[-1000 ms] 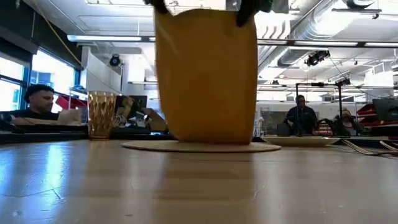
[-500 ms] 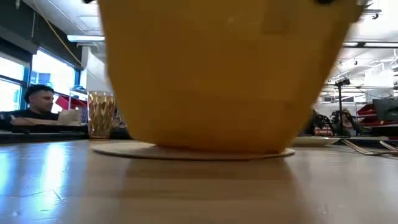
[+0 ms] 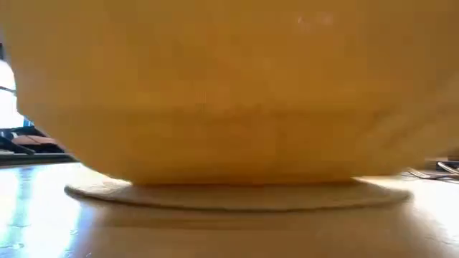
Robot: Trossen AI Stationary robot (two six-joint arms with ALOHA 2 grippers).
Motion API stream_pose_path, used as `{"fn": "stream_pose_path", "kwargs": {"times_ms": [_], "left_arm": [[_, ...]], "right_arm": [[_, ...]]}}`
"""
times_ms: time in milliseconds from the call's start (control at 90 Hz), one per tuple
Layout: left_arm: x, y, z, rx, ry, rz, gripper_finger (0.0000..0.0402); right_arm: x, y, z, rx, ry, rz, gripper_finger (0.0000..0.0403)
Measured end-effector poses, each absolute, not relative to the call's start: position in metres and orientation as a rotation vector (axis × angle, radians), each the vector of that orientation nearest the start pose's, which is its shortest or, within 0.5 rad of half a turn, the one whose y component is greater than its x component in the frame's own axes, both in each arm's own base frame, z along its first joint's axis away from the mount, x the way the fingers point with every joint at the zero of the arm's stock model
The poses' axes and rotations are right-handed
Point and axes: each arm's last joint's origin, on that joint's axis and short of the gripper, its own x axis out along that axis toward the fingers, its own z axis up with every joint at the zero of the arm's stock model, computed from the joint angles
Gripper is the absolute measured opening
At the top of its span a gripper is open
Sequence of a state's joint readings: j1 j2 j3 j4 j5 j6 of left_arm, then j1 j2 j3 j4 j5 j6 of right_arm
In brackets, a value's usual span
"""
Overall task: Set table place
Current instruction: Fold the yellow table napkin
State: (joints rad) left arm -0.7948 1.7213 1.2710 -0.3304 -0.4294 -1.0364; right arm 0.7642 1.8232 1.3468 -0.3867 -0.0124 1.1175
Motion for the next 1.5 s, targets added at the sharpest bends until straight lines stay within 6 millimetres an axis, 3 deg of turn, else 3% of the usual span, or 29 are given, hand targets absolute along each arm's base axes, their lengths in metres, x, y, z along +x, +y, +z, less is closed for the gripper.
{"fn": "stream_pose_path", "kwargs": {"times_ms": [111,289,444,600,956,1289,1500], "left_arm": [[0.274,-0.232,0.256,-0.421,0.748,0.141,0.0000],[0.288,-0.166,0.253,-0.151,0.817,0.406,0.0000],[0.313,-0.120,0.238,0.026,0.880,0.383,0.0000],[0.324,-0.087,0.226,0.109,0.907,0.371,0.0000],[0.335,-0.055,0.212,0.175,0.874,0.308,0.0000],[0.333,-0.034,0.198,0.149,0.878,0.320,0.0000],[0.328,-0.030,0.182,0.161,0.870,0.281,0.0000]], "right_arm": [[0.292,0.243,0.231,0.650,1.138,0.068,0.0000],[0.308,0.173,0.223,0.557,1.236,-0.267,0.0000],[0.318,0.123,0.211,0.541,1.334,-0.403,0.0000],[0.320,0.091,0.206,0.552,1.369,-0.521,0.0000],[0.318,0.063,0.201,0.518,1.417,-0.617,0.0000],[0.312,0.062,0.178,0.541,1.408,-0.608,0.0000],[0.313,0.060,0.177,0.534,1.348,-0.686,0.0000]]}}
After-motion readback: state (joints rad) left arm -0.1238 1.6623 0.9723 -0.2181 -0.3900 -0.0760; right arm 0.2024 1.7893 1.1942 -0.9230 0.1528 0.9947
